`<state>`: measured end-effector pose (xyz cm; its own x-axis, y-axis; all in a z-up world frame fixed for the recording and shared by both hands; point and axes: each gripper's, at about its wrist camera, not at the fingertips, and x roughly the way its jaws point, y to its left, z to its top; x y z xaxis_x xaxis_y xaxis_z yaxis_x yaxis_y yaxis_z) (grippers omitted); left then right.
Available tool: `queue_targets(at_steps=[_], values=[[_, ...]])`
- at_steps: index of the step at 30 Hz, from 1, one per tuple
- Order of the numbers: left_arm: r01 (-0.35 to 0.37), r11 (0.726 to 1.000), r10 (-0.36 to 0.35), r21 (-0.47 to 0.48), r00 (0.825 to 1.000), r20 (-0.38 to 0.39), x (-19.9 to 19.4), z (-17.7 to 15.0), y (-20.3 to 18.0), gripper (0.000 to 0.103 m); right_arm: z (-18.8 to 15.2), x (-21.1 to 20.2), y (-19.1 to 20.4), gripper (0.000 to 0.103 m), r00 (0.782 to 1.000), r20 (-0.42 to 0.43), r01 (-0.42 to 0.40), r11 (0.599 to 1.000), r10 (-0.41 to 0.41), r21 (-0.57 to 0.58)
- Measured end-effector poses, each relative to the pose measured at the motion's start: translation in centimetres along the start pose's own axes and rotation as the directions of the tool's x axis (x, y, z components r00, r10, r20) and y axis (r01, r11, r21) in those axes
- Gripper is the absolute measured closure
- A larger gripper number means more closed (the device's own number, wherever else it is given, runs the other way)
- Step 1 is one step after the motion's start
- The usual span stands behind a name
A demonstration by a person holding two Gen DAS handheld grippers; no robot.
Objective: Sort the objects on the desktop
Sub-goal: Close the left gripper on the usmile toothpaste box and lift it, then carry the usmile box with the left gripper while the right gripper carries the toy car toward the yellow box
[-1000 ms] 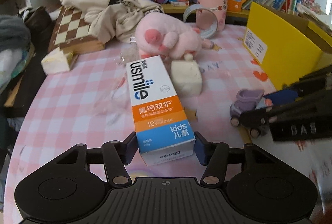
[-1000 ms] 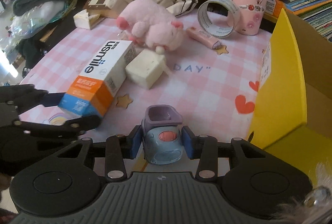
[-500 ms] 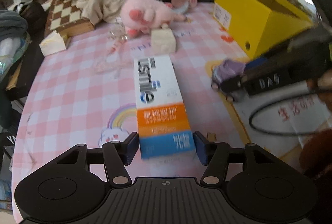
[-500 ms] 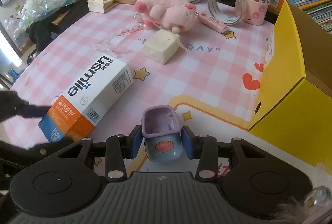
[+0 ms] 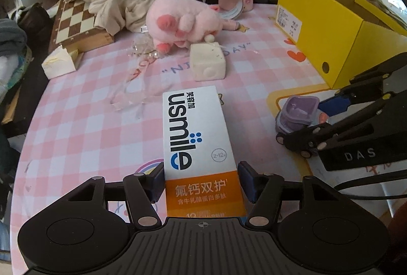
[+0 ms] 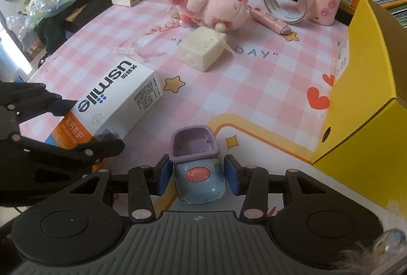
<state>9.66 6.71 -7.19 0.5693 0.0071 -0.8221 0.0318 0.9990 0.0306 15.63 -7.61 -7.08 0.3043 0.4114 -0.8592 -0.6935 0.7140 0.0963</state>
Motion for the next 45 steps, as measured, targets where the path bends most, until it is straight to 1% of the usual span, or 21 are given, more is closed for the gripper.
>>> queue_targets(at_steps=[3, 6, 9, 12, 16, 20, 30, 38, 45], values=[[0.007, 1.000, -0.007, -0.026, 1.000, 0.003, 0.4, 0.1, 0.3, 0.048, 0.0, 0.2, 0.0, 0.059, 1.000, -0.006, -0.005, 1.000, 0.005, -0.011], [0.012, 0.999, -0.012, -0.034, 1.000, 0.011, 0.4, 0.2, 0.5, 0.051, 0.0, 0.2, 0.3, 0.063, 1.000, -0.003, -0.003, 1.000, 0.003, -0.031], [0.053, 0.994, -0.052, -0.091, 0.999, 0.011, 0.1, 0.3, 1.1, 0.052, -0.1, -0.1, 0.4, 0.064, 1.000, 0.009, 0.007, 0.999, -0.007, -0.034], [0.085, 0.986, -0.082, -0.144, 0.996, 0.023, -0.6, 0.4, 1.6, 0.052, -0.1, -1.1, 0.4, 0.064, 0.999, 0.039, 0.005, 1.000, -0.004, -0.024], [0.115, 0.973, -0.108, -0.199, 0.993, 0.045, -1.7, 0.5, 2.2, 0.052, -0.1, -2.1, 0.3, 0.064, 0.998, 0.055, -0.006, 1.000, 0.006, 0.006], [0.129, 0.967, -0.117, -0.220, 0.991, 0.068, -2.8, 0.6, 2.5, 0.052, -0.4, -2.8, 0.4, 0.064, 0.998, 0.061, -0.006, 1.000, 0.004, 0.030], [0.138, 0.971, -0.121, -0.196, 0.988, 0.095, -4.8, -0.4, 1.8, 0.051, -1.7, -4.5, 1.5, 0.063, 0.996, 0.087, 0.005, 0.999, -0.008, 0.040], [0.160, 0.979, -0.145, -0.128, 0.982, 0.119, -6.5, -1.4, 0.4, 0.051, -3.5, -6.2, 2.1, 0.063, 0.993, 0.109, 0.036, 0.996, -0.045, 0.082], [0.180, 0.979, -0.166, -0.099, 0.977, 0.132, -7.7, -2.3, -0.3, 0.051, -5.5, -7.8, 2.6, 0.063, 0.988, 0.127, 0.072, 0.989, -0.088, 0.127]])
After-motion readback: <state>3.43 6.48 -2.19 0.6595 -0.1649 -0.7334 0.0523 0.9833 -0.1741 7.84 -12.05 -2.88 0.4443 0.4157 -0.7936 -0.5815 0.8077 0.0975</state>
